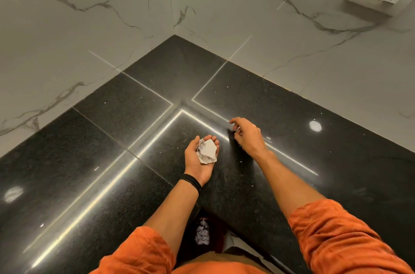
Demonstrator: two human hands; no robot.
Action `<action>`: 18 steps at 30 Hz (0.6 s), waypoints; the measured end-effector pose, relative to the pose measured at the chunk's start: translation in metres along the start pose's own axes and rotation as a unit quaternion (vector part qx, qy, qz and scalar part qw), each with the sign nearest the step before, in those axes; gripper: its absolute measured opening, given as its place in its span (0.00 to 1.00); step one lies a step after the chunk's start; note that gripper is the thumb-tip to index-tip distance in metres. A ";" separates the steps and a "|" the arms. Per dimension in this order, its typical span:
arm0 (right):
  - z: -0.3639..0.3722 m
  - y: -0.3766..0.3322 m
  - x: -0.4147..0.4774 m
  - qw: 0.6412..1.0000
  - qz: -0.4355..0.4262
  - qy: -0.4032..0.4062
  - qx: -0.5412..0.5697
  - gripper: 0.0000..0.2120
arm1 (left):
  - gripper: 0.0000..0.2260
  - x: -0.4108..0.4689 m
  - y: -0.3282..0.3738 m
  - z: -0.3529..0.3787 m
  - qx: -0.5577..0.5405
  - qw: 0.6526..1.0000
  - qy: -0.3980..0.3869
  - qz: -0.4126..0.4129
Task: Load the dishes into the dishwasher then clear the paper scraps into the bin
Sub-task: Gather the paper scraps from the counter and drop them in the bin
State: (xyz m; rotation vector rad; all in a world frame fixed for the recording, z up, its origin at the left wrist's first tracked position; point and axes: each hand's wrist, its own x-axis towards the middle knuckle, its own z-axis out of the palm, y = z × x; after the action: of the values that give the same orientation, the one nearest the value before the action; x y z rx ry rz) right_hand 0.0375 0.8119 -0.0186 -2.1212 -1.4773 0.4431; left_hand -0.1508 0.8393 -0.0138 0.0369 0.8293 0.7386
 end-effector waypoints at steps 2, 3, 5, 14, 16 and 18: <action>-0.005 -0.006 0.001 0.987 0.088 0.018 0.136 0.19 | 0.16 0.001 -0.002 0.001 0.001 1.000 0.001 0.001; -0.009 -0.011 -0.001 0.966 0.127 0.032 0.225 0.17 | 0.16 0.003 -0.003 0.002 0.002 1.000 0.000 0.001; -0.016 -0.024 -0.016 0.924 0.156 0.040 0.348 0.16 | 0.16 0.005 -0.006 0.005 0.004 1.000 -0.001 0.000; -0.017 -0.055 -0.057 0.942 0.060 0.023 0.328 0.14 | 0.15 0.013 -0.028 0.015 0.020 0.998 -0.044 -0.028; -0.020 -0.053 -0.060 0.946 0.063 0.020 0.317 0.15 | 0.15 0.015 -0.031 0.016 0.020 0.998 -0.053 -0.034; -0.022 -0.049 -0.061 0.945 0.067 0.025 0.318 0.15 | 0.15 0.014 -0.032 0.019 0.019 0.997 -0.056 -0.039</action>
State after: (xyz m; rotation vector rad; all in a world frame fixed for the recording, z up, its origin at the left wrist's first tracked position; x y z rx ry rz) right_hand -0.0096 0.7634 0.0262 -1.6932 -0.9789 0.7889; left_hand -0.1132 0.8285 -0.0197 0.0798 0.7338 0.6421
